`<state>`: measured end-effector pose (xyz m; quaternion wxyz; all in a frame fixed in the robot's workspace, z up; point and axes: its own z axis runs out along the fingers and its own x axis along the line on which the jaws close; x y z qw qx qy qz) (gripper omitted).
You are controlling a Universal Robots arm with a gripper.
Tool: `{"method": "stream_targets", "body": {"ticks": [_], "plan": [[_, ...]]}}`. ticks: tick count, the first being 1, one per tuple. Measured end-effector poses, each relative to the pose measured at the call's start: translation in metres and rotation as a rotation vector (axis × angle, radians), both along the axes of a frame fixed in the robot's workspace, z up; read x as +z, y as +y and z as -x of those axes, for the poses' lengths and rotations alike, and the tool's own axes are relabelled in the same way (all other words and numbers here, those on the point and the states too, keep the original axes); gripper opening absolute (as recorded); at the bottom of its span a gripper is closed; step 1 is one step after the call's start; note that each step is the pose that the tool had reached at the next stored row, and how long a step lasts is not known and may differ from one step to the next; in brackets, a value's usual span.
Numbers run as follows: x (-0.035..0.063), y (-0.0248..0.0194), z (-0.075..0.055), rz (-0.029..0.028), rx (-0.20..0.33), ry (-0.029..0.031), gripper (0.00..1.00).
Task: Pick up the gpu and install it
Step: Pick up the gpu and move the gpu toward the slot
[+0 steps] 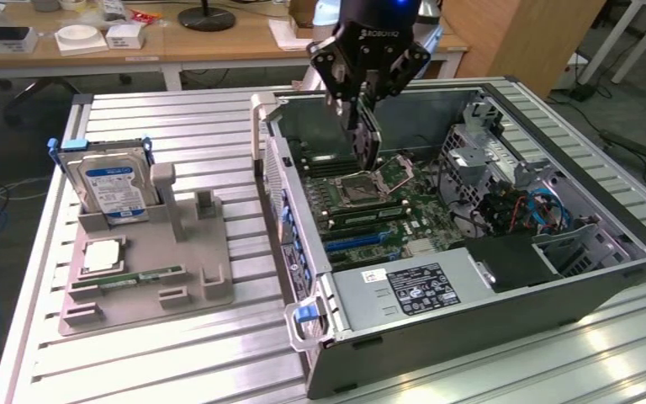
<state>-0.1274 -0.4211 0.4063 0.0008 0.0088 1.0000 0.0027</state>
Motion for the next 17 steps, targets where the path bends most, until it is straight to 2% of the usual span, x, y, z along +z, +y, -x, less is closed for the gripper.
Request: {"method": "stream_targets", "body": {"ticks": [10,17], "plan": [[-0.0002,0.0000,-0.024,0.0000,0.000,0.0000,0.27],[-0.0008,0.0000,-0.047,0.0000,0.000,0.0000,0.27]]}}
